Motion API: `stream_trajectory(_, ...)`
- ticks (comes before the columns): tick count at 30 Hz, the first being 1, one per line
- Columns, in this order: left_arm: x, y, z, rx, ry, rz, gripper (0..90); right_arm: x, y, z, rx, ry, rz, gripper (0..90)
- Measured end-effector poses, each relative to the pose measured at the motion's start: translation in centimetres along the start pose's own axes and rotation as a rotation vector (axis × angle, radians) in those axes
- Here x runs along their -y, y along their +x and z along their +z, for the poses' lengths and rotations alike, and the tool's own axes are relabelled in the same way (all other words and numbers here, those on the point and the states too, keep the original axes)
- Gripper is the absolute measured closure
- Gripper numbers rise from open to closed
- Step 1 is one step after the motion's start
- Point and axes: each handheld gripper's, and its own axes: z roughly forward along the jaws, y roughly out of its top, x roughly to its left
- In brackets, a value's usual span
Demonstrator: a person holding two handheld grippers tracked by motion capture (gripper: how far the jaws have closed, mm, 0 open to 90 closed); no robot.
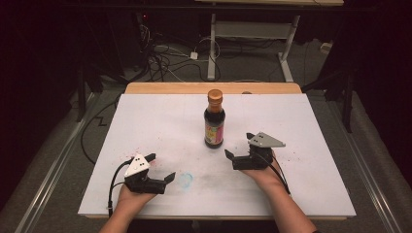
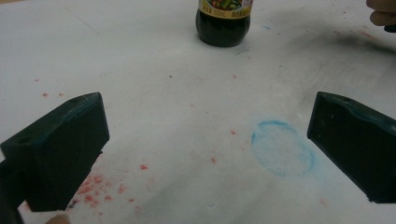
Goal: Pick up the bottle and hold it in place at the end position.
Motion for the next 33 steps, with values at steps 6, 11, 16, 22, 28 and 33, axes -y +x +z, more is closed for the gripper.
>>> stream_trajectory(6,0.1,-0.1,-0.1,0.013,0.006,0.012,0.0,1.5,-0.7,-1.7,0.024,0.004,-0.001,0.5)
stream_trajectory(11,0.1,0.0,-0.1,0.007,-0.001,0.012,0.0,2.2,-1.2,-2.7,0.038,-0.010,0.015,0.5)
stream_trajectory(16,0.1,0.0,0.0,0.002,-0.003,0.010,0.0,2.4,-1.9,-3.2,0.055,-0.024,0.019,0.5)
stream_trajectory(22,-0.1,-0.1,0.3,0.001,0.033,0.010,0.0,2.5,-2.4,-3.9,0.070,-0.039,0.021,0.5)
stream_trajectory(28,-0.6,-0.3,0.8,0.011,0.023,-0.003,0.0,2.8,-2.8,-4.0,0.081,-0.026,0.038,0.5)
stream_trajectory(33,-0.9,-0.3,1.3,0.014,0.033,-0.017,0.0,3.1,-3.2,-3.9,0.082,-0.021,0.036,0.5)
